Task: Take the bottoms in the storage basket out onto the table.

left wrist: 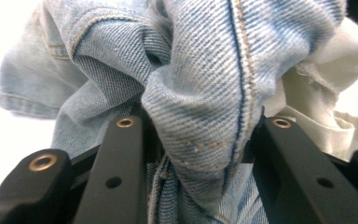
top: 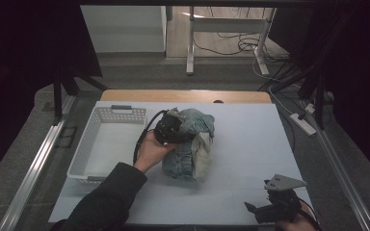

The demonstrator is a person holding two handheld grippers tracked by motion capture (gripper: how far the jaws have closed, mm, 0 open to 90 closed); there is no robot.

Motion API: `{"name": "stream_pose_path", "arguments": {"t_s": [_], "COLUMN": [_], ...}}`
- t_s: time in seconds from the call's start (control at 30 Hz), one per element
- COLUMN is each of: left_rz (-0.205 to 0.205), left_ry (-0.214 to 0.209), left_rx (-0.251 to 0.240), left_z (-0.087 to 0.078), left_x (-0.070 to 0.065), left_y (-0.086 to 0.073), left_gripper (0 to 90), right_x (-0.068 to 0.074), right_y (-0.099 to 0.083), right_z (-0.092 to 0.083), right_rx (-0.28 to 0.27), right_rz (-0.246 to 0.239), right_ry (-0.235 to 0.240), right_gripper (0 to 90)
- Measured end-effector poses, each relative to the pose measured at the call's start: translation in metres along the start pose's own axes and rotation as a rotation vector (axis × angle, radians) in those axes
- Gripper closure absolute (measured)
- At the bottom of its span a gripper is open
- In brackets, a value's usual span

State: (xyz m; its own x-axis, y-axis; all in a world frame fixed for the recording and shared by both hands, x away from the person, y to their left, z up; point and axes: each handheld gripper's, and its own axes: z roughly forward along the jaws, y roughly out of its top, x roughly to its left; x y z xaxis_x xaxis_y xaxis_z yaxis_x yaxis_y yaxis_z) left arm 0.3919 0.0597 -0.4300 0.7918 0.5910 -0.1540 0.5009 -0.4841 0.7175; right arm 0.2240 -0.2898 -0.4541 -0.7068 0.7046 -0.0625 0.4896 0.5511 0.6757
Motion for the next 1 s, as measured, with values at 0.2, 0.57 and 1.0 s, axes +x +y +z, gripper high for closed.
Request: {"name": "stream_pose_path", "arguments": {"t_s": [0.2, 0.57, 1.0], "left_rz": [0.005, 0.003, 0.039], "left_ry": [-0.005, -0.026, -0.013], "left_rx": [0.023, 0.037, 0.115], "left_z": [0.01, 0.029, 0.051], "left_x": [0.0, 0.005, 0.006], "left_y": [-0.004, -0.015, -0.026], "left_gripper": [63.4, 61.5, 54.8], "right_x": [0.0, 0.002, 0.002], "right_y": [0.0, 0.0, 0.0], "right_z": [0.0, 0.0, 0.001], "right_rx": [0.002, 0.006, 0.011], "right_rz": [-0.005, -0.022, -0.03], "right_ry": [0.003, 0.002, 0.002], "right_gripper": [1.8, 1.9, 1.8]}}
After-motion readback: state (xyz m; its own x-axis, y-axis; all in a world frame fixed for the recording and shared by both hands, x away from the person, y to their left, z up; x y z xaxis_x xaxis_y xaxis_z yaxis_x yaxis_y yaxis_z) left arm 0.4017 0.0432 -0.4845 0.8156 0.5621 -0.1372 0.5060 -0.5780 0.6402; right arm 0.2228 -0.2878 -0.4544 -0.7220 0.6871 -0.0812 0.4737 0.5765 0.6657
